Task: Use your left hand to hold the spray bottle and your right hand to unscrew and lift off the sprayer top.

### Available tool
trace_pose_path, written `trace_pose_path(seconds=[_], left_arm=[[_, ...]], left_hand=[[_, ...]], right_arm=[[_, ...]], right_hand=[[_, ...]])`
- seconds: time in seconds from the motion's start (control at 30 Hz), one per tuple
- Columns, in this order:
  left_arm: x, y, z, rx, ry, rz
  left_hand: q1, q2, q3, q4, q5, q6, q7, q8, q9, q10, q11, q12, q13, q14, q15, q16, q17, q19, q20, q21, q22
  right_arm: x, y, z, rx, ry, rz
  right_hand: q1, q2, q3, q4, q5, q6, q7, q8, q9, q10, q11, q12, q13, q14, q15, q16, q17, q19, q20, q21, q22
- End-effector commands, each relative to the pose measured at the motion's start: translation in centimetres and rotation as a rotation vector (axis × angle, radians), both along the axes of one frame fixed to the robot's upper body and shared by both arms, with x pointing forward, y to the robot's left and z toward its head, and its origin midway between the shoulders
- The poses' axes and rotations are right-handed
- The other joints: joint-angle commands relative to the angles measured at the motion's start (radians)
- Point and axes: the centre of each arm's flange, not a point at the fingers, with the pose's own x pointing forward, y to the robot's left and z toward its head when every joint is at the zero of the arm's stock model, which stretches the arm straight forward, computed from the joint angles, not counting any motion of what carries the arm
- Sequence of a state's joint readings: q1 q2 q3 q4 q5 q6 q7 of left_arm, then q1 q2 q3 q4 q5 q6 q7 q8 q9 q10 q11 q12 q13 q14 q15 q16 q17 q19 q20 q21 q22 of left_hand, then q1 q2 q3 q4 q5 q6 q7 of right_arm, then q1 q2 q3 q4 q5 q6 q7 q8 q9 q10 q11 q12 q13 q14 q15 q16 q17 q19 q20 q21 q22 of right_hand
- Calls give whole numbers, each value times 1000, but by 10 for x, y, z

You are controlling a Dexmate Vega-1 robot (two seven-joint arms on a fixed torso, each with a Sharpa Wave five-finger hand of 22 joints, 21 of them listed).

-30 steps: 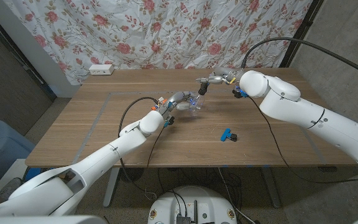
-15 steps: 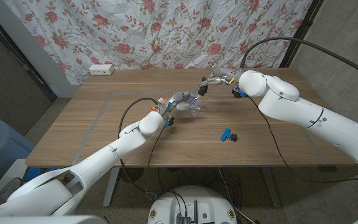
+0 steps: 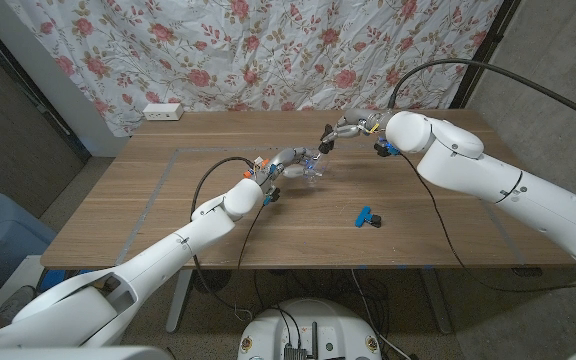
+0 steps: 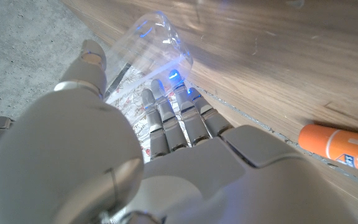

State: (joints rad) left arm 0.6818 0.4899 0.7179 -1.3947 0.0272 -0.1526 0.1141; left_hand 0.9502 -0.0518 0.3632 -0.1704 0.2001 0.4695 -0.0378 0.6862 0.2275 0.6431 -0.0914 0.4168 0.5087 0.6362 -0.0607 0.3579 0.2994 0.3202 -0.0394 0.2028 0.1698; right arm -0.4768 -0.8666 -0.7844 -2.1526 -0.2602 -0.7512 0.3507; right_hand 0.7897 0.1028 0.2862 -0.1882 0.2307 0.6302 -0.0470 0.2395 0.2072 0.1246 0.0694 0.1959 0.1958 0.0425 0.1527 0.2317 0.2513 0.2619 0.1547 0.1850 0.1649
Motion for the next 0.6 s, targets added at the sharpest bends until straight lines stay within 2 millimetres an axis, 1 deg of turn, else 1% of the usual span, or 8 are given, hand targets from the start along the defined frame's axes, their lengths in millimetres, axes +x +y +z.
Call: trace_pose_path(seconds=[0.03,0.1,0.2,0.4,0.47,0.5,0.6], left_arm=[[2,-2,0,0,5,-10],[2,-2,0,-1,6,-10],[2,-1,0,-1,5,-10],[3,-2,0,-2,8,-10],[3,-2,0,-2,9,-12],[3,-2,0,-2,10,-13],[3,-3,-1,-1,11,-14]], left_hand=[[32,127,11,11,5,16,-12,173,2,72,-64,0,20,11,-135,-5,2,7,-77,-4,4],[28,128,12,13,5,16,-14,174,2,73,-65,0,19,12,-136,-7,1,7,-77,-4,4],[21,129,11,16,4,17,-16,175,1,74,-66,-1,18,13,-136,-9,0,7,-77,-4,4],[18,130,13,14,5,17,-14,176,0,72,-64,-3,18,14,-134,-11,-1,7,-76,-4,4],[18,130,13,14,5,17,-14,176,0,72,-65,-4,19,14,-135,-12,-2,7,-77,-4,4],[17,129,13,13,4,17,-15,177,0,72,-64,-4,19,14,-135,-12,-2,7,-77,-4,4],[14,130,13,14,4,17,-15,177,-1,75,-66,-5,18,14,-135,-13,-1,7,-77,-4,4]], right_arm=[[3,-8,6,17,23,5],[4,-9,6,20,27,6],[5,-10,7,25,33,14],[7,-10,7,37,33,19],[8,-10,7,40,33,21],[8,-10,7,45,34,22],[9,-11,5,58,24,25]], right_hand=[[52,6,31,-4,17,-2,-16,-6,5,-4,-9,2,2,-2,-13,-2,1,2,-16,0,2],[62,6,35,-5,19,-1,-20,-6,6,-3,-10,3,2,-1,-13,-2,1,3,-16,1,2],[91,5,48,-6,25,-1,-27,-6,6,-5,-14,3,2,-1,-19,-2,-1,4,-21,1,2],[140,6,69,-6,32,1,-45,-5,9,-5,-24,4,2,-1,-31,-2,-2,6,-35,2,1],[161,8,78,-5,35,8,-62,-1,12,-4,-27,5,2,0,-38,-1,-2,8,-39,2,1],[169,8,81,-5,35,11,-66,0,13,-2,-30,5,2,3,-40,0,-2,9,-42,3,1],[200,10,92,-4,38,23,-91,7,18,3,-43,7,2,6,-48,3,-2,10,-48,3,1]])
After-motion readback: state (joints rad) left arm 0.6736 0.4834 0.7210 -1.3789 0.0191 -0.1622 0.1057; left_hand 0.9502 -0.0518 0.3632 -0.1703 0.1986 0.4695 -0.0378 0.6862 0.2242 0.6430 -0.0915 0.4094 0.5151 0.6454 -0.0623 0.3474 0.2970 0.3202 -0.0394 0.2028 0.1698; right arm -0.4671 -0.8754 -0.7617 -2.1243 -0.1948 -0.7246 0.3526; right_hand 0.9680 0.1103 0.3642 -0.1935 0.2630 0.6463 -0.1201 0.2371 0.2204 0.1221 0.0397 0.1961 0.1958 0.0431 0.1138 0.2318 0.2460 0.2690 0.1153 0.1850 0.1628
